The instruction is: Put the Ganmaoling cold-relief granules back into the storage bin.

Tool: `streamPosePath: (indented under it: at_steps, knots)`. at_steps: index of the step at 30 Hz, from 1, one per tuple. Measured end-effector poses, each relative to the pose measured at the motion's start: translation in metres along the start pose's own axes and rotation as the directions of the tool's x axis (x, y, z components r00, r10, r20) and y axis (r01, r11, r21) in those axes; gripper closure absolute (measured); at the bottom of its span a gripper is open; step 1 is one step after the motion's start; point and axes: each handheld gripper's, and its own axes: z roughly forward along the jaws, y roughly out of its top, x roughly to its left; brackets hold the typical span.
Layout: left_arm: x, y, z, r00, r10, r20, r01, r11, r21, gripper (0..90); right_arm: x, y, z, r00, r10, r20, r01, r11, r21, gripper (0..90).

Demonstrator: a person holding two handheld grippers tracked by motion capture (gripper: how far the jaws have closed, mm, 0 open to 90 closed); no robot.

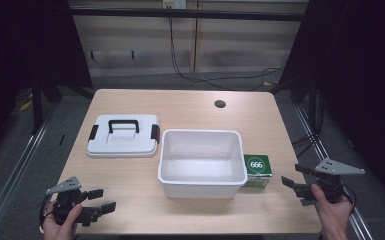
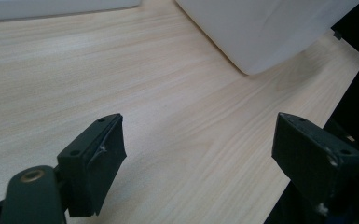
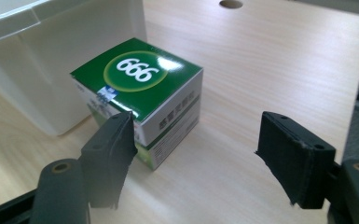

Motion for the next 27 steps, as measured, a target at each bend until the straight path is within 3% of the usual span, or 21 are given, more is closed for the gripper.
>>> streamPosePath:
  at_steps: [2,4,6,7,10,15,18,22,25,26,27]
  knots:
    - [0.0,0.0,0.0,1.0,0.006,-0.005,-0.006,1.0,0.001,17.1,-0.001,-0.001,0.0,1.0,0.008,0.0,-0.008,1.0,0.009,24.5]
    - [0.0,0.0,0.0,1.0,0.007,-0.006,-0.007,1.0,0.003,17.1,-0.002,-0.001,0.001,0.9983,0.055,0.017,-0.055,0.998,0.026,22.0]
    - [0.0,0.0,0.0,1.0,0.004,-0.006,-0.004,1.0,0.002,17.1,-0.003,-0.002,0.002,0.9962,0.086,-0.014,-0.086,0.996,0.007,17.2]
    - [0.0,0.0,-0.001,1.0,0.003,-0.003,-0.003,1.0,0.0,17.1,-0.003,-0.002,0.002,0.9961,0.084,-0.026,-0.085,0.996,-0.007,16.2]
    - [0.0,0.0,0.0,1.0,0.003,-0.004,-0.003,1.0,0.002,17.1,-0.001,0.005,0.004,0.9988,0.048,0.007,-0.048,0.997,-0.059,13.2]
    - [0.0,0.0,-0.001,1.0,0.005,-0.003,-0.005,1.0,0.002,17.1,0.002,0.013,0.007,0.9992,0.039,0.006,-0.039,0.997,-0.063,14.7]
    - [0.0,0.0,-0.001,1.0,0.005,-0.003,-0.005,1.0,-0.001,17.1,0.004,0.018,0.009,0.9989,0.015,0.044,-0.013,0.999,-0.034,14.7]
    - [0.0,0.0,-0.001,1.0,0.003,0.002,-0.003,1.0,0.0,17.1,0.002,0.022,0.008,0.9997,-0.018,0.016,0.018,1.0,-0.016,15.3]
    - [0.0,0.0,-0.001,1.0,0.004,-0.001,-0.004,1.0,0.004,17.1,0.002,0.028,0.003,1.0,-0.002,0.009,0.002,0.999,-0.033,14.2]
    - [-0.001,0.0,-0.001,1.0,0.005,0.0,-0.005,1.0,0.005,17.1,0.001,0.032,0.002,0.9995,0.006,-0.031,-0.008,0.999,-0.052,13.7]
    - [-0.001,0.0,-0.001,1.0,0.005,0.0,-0.005,1.0,0.005,17.1,0.001,0.032,0.002,0.9995,0.006,-0.031,-0.008,0.999,-0.052,13.7]
